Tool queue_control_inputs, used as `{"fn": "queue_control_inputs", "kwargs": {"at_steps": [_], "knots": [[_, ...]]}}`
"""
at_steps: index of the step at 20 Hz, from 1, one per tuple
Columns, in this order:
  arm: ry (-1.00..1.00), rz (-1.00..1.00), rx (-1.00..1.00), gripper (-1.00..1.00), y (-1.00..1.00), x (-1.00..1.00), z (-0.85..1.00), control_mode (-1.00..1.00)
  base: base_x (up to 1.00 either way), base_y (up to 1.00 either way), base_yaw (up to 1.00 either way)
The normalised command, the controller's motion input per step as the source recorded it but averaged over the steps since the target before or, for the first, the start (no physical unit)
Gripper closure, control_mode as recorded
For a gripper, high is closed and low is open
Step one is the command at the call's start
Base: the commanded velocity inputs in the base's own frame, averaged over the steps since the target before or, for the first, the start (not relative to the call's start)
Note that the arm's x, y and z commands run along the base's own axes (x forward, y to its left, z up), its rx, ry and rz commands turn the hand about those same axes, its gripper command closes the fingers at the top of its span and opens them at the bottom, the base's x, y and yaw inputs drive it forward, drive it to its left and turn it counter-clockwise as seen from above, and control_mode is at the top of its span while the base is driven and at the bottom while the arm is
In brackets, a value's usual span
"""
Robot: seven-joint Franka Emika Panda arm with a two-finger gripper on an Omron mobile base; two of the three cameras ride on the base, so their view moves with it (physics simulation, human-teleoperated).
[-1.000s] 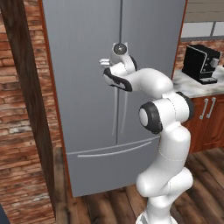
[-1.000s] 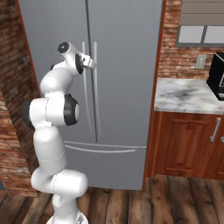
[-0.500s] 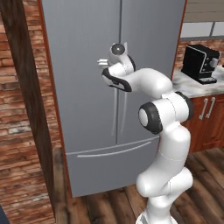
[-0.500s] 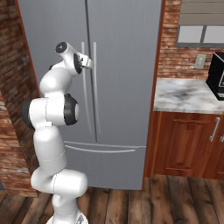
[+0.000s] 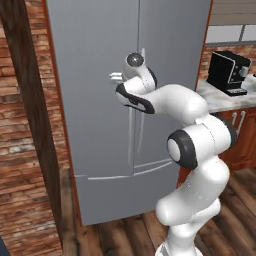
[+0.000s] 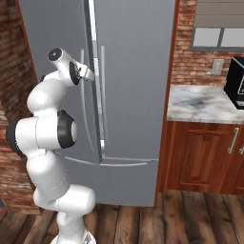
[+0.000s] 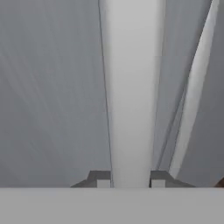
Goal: There is a bowl on the dining counter. Grab a lemon wedge from the fridge and place it in the bowl. Then get the liquor bottle and glass cup from the cabinet and place them next to the bowl.
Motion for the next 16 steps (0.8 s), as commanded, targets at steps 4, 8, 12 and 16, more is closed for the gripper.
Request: {"fn": "queue_control_inputs", "kwargs": {"at_steps": [4, 8, 12, 16], "knots": [[0.00, 0.00, 0.06, 1.00, 0.49, -1.00, 0.20, -1.00, 0.00, 0.00, 0.00], [0.00, 0.00, 0.04, 1.00, 0.63, -1.00, 0.22, -1.00, 0.00, 0.00, 0.00], [0.00, 0.03, 0.05, 1.00, 0.77, -1.00, 0.23, -1.00, 0.00, 0.00, 0.00], [0.00, 0.06, 0.05, 1.00, 0.90, -0.96, 0.22, -1.00, 0.00, 0.00, 0.00]]}}
